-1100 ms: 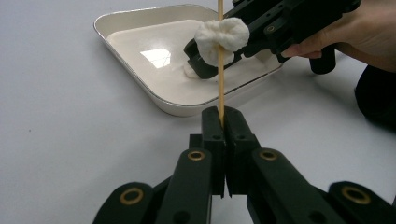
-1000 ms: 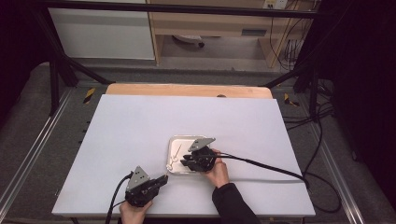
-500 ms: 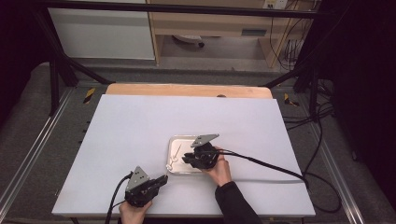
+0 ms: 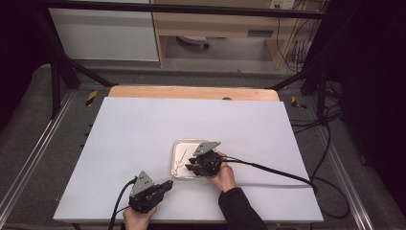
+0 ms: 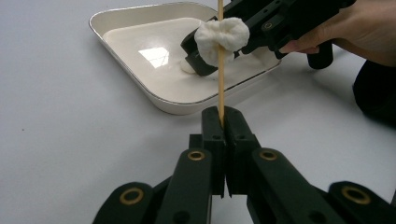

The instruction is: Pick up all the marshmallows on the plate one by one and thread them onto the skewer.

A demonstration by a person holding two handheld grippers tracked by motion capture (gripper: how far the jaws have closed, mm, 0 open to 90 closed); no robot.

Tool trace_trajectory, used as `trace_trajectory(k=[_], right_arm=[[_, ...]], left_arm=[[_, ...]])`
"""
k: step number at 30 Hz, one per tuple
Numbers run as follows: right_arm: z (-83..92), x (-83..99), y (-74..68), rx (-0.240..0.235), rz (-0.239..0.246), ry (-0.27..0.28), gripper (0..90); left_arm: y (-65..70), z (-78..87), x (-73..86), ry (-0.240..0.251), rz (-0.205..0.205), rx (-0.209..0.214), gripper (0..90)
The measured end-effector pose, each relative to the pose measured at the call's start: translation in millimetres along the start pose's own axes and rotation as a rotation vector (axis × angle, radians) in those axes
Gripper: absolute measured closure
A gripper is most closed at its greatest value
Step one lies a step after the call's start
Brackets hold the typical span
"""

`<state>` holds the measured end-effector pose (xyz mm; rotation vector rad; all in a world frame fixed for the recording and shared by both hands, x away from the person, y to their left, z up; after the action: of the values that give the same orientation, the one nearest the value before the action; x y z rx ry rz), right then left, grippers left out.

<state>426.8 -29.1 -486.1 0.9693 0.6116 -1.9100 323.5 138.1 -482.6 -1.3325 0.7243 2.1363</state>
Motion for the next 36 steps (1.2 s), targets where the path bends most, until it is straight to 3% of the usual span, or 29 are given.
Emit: trace_trajectory(k=[9,19,32,36], right_arm=[[4.4,-2.5,1.3,0.028,-0.033,0.009,80.3],[35.8,-24.3,3.1,-0.001,-0.105,0.077,81.3],[87.8,-51.4,11.1,-0.05,-0.194,0.237,81.4],[95.9,-59.0,9.4,-0.108,-0.238,0.289,81.3]], left_arm=[[0.1,-0.7,0.9,-0.005,-0.001,0.001,88.1],[2.1,-1.6,0.8,0.0,-0.006,0.009,88.1],[9.1,-6.3,1.5,0.007,-0.043,0.038,88.1],[11.6,-7.3,1.2,0.013,-0.054,0.044,88.1]])
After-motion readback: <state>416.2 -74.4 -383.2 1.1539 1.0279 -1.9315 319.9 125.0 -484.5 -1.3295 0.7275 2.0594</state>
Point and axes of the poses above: each handheld gripper's, and its own axes: z roughly backward along the jaws, x roughly out of its underside, y roughly to its right, the point moved 5 cm from there along -z, roughly forward along the jaws, and after that the axes turned 6 degrees about y, right-handed, at the moved point
